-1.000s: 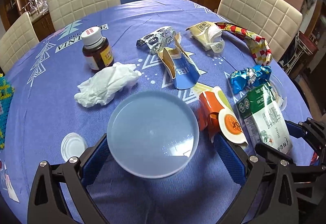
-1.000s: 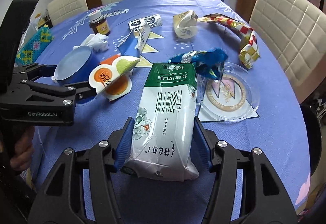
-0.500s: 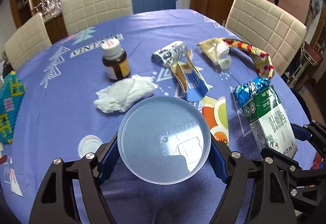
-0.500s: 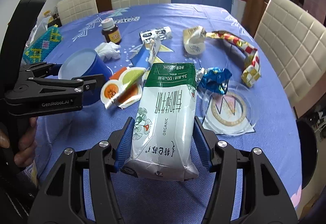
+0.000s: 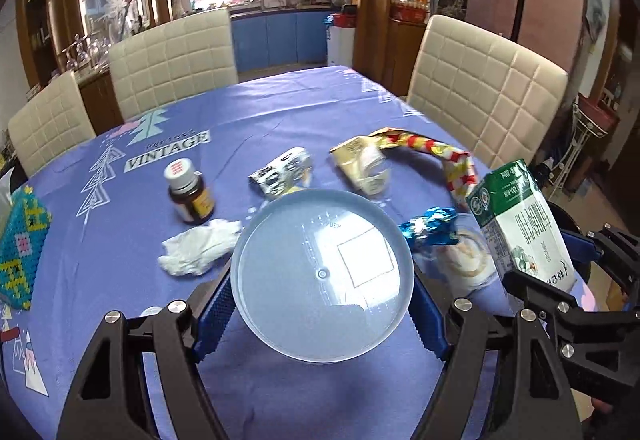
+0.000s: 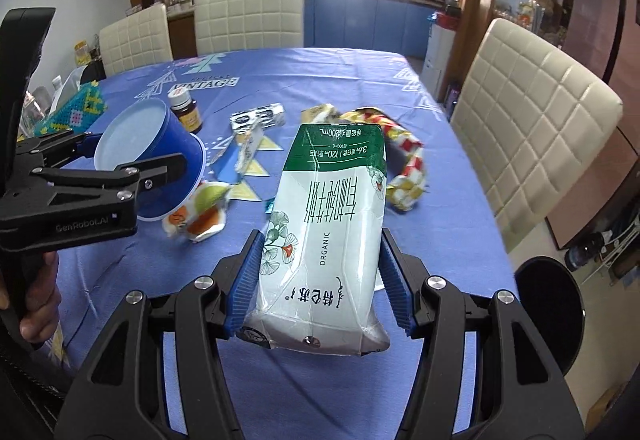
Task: Collect trash
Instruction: 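Carry both items to the black bin and open the right tool to drop the carton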
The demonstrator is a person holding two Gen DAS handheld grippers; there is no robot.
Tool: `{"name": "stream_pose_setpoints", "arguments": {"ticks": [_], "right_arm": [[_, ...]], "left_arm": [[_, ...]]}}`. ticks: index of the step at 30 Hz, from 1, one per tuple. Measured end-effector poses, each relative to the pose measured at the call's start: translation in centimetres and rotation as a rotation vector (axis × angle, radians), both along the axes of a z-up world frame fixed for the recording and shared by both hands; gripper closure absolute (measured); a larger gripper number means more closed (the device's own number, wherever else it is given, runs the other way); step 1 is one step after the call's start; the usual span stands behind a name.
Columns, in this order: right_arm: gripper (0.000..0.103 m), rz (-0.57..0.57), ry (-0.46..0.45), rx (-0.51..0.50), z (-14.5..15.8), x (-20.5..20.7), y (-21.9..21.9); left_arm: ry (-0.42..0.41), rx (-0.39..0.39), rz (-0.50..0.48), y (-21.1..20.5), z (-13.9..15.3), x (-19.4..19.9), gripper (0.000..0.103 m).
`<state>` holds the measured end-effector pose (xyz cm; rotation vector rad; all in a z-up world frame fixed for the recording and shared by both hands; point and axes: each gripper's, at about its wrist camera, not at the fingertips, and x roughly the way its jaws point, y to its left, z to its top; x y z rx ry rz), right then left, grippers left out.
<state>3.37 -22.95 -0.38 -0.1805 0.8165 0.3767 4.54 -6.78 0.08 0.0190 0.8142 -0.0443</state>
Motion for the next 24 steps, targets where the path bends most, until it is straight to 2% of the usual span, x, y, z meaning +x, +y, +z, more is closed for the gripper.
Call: {"name": "stream_pose_setpoints", "arguments": {"ticks": [12,24], "right_arm": [[0.045,-0.080,-0.050,0.010,1.5,0.7,-7.4],[0.045,-0.178,-0.090,0.004,2.2,1.5,-14.4]], "left_arm": [[-0.035,0.018,-0.101,-8.6,1.3,0.6,0.029],[-0.058,0.027,-0.194,-16.0,2.0,2.9,0.029]]}}
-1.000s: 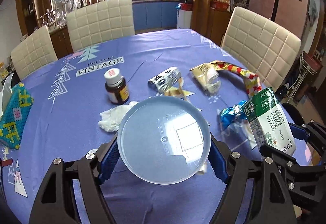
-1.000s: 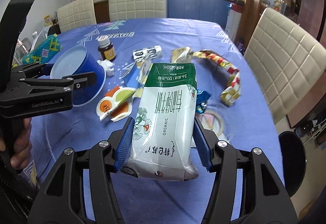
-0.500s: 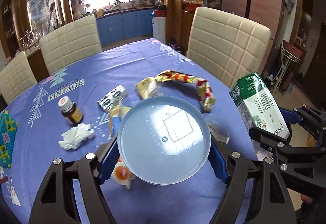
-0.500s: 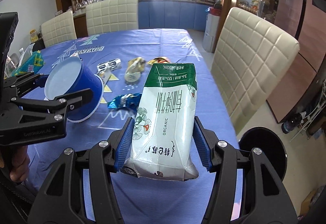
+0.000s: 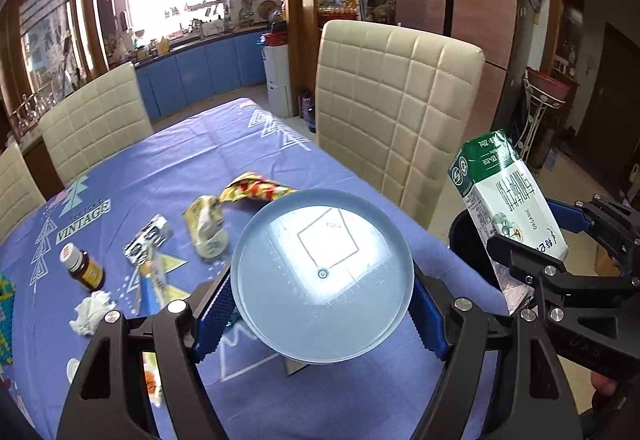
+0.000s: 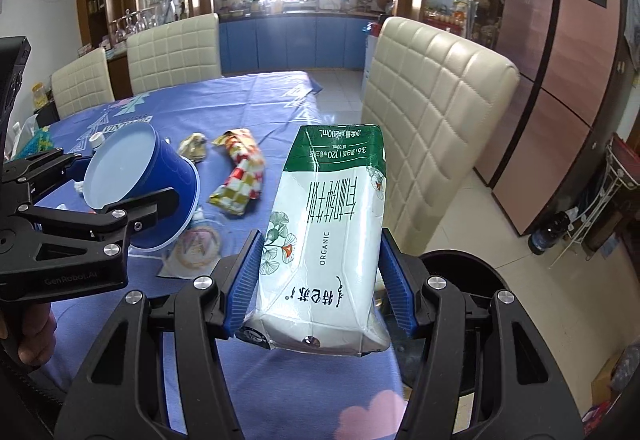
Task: Collect trash
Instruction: 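Carry both items to the black bin and open the right tool to drop the carton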
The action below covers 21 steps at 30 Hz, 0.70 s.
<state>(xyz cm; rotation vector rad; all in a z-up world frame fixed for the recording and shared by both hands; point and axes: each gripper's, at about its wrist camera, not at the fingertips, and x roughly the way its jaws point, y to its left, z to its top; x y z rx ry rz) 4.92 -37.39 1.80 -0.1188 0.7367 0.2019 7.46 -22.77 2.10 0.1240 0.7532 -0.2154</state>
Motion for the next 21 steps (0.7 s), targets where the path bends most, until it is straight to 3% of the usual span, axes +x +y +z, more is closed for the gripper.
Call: {"name": "stream_pose_setpoints", "arguments": {"ticks": [21], "right_arm": [[0.042,-0.256,-0.098,-0.049,0.7,1.1,-10.7]], "left_arm": [[-0.034,-0.008,-0.163,-9.8,0.6,3.7,0.029]]}}
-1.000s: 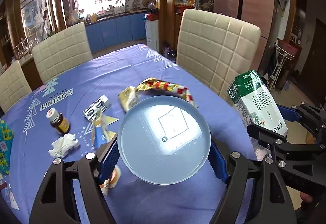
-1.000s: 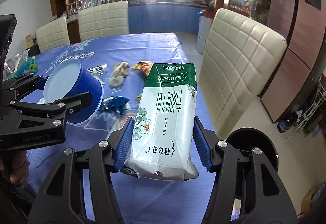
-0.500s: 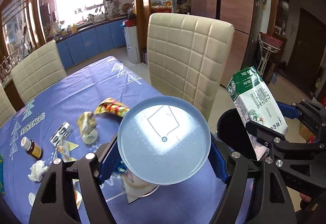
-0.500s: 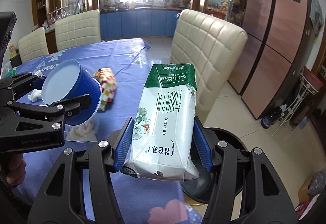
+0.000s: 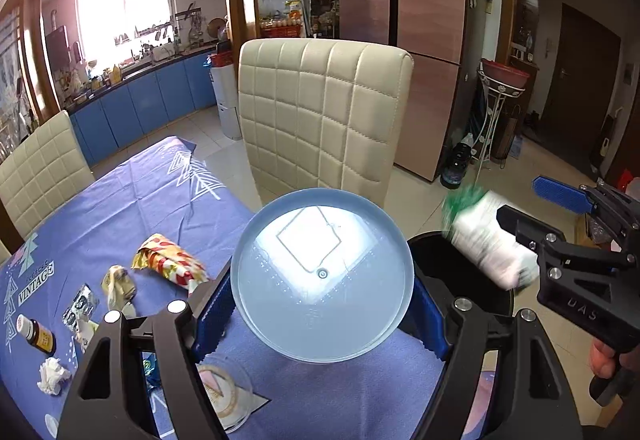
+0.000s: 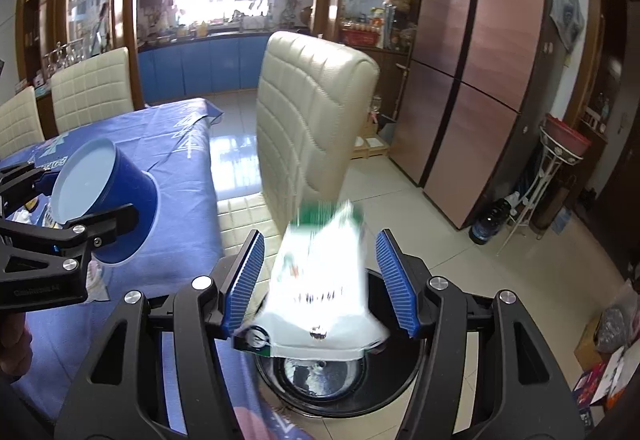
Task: Collect trash
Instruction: 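Carry both items to the black bin and open the right tool to drop the carton, then open the left tool over the bin to drop the blue container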
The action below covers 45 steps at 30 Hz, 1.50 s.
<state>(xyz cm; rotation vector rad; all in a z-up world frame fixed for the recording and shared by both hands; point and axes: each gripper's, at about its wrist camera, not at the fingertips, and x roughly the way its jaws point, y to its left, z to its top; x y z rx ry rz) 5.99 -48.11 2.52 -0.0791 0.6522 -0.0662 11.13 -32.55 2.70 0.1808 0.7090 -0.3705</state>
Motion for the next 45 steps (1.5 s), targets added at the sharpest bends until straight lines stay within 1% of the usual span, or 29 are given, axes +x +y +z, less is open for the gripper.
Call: {"name": "stream_pose_setpoints", "arguments": {"ticks": [5,11,15,33,41,45], "right_arm": [[0.042,-0.050,-0.007,0.005,-0.1,0.1,-2.0],[0.042,-0.093,0.005,0.013,-0.5,0.3,-3.4],[0.039,-0.123,0.010,0.015,-0.7,-0.1,-4.2],[0.038,-0.283,0.000,0.035,-0.6,-2.9,-9.0],[0.038,-0.330,-0.007,0.041,-0.4,-4.1,-10.3],[0.038,-0.343,-0.005,0.042,-0.4,-4.4,-10.6]], "left_arm": [[0.008,0.002,-0.023,-1.4,-0.3,0.5,0.029],[0.022,0.005,-0.060,-2.9,-0.7,1.0,0.029],[0.030,0.008,-0.096,-4.3,-1.0,1.1,0.029],[0.017,-0.004,-0.281,-11.5,-0.9,0.3,0.029],[0.025,-0.029,-0.330,-12.9,-0.5,-0.1,0.028],[0.034,-0.046,-0.324,-12.8,-0.6,0.0,0.028]]}}
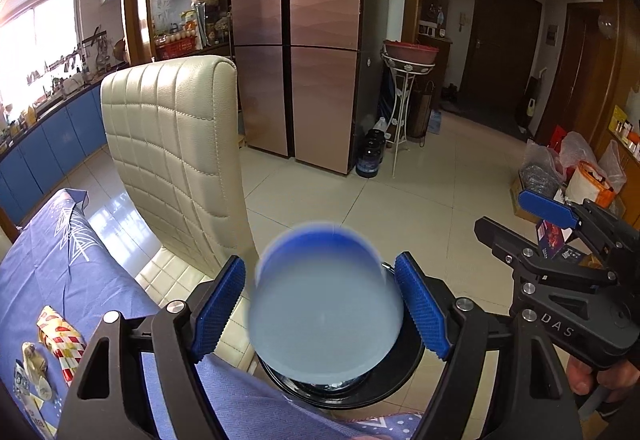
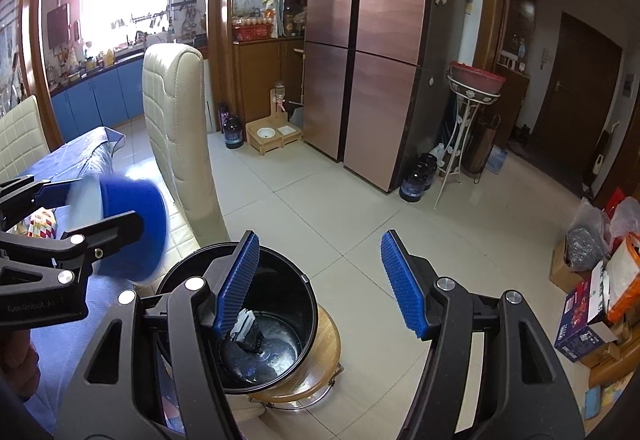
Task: Collect trash
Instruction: 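Open the left tool over the bin to drop the blue container, then move both open tools back over the table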
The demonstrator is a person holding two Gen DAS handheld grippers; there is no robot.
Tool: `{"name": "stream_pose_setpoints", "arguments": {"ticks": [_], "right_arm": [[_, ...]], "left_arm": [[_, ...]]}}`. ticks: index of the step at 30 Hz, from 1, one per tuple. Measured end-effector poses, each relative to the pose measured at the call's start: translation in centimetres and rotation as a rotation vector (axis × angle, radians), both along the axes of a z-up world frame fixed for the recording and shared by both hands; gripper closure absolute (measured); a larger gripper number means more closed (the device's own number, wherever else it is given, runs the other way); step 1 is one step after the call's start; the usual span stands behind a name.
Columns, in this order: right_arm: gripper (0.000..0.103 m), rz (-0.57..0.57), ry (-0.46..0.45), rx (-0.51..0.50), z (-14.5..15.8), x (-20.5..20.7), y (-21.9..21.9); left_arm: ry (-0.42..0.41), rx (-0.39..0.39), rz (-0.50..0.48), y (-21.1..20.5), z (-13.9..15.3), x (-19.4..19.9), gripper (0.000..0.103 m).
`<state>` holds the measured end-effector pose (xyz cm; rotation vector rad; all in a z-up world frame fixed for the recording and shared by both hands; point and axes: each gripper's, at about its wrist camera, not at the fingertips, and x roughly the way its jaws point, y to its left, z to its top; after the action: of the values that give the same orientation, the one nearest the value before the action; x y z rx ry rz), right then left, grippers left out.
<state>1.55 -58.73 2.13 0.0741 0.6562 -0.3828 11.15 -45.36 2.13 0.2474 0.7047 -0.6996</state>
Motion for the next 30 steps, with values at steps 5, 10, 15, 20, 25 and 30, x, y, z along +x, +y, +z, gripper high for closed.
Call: {"name": "stream_pose_setpoints", "arguments": {"ticks": [5,10,15,20,25,30], "right_arm": [[0.038,-0.002,0.001,-0.003,0.1,0.1,0.2],[0.038,0.014,0.003,0.001,0.0,0.0,0.8],[0.038,0.045,0.004,0.004,0.1,0.1,1.7],[0.038,0.094,0.002,0.004,0.2,0.9,3.2],[0.038,0.157,0.001,0.001,0.4,2.0,5.2],[0.038,0.209,-0.002,0.002,0.5,2.7,7.1]], "left_arm": [[0.040,-0.024,-0.001,0.6,-0.1,0.3,0.022],[0.027,-0.023,0.029,1.3,0.1,0.4,0.021],[0.040,-0.021,0.069,2.7,0.0,0.5,0.021],[0.032,-0.013,0.113,4.5,0.1,0.4,0.021],[0.026,-0.012,0.164,6.7,0.3,0.5,0.021],[0.020,-0.011,0.213,9.0,0.5,0.3,0.021]]}}
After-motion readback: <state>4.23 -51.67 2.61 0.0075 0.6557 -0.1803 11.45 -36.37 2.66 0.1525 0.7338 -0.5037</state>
